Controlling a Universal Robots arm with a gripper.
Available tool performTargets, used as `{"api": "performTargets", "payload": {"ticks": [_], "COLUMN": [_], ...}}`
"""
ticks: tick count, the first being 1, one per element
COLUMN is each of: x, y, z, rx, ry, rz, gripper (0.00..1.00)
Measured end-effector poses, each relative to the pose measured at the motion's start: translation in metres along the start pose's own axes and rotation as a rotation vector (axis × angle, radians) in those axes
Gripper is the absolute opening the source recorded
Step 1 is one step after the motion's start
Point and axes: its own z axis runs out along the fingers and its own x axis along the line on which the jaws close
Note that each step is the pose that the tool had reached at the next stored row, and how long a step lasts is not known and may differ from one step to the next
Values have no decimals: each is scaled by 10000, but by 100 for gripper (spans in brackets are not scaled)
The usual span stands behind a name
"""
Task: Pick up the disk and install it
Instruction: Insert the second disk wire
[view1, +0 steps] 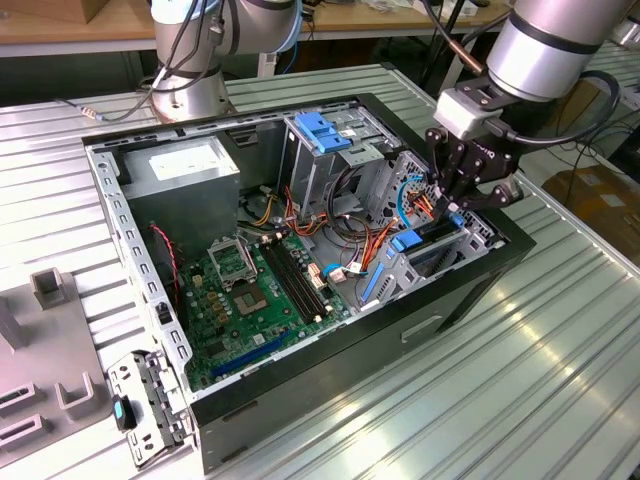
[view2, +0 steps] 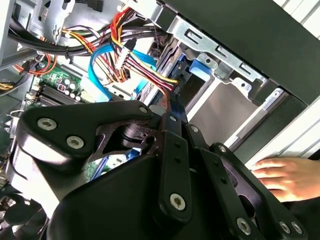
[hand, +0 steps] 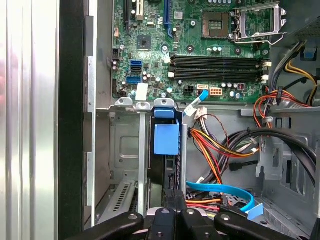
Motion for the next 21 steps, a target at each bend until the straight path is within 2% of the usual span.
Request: {"api": "performTargets", "payload": {"ticks": [6,11,16,21], "x": [0,1,4,2], "y": [9,6,3,56], "z": [-19,-145,-332,-348], "rx": [0,1,0,2], "ry": [2,0,-4,-89], "rz": [0,0,0,2], "gripper": [11,11,11,11]}}
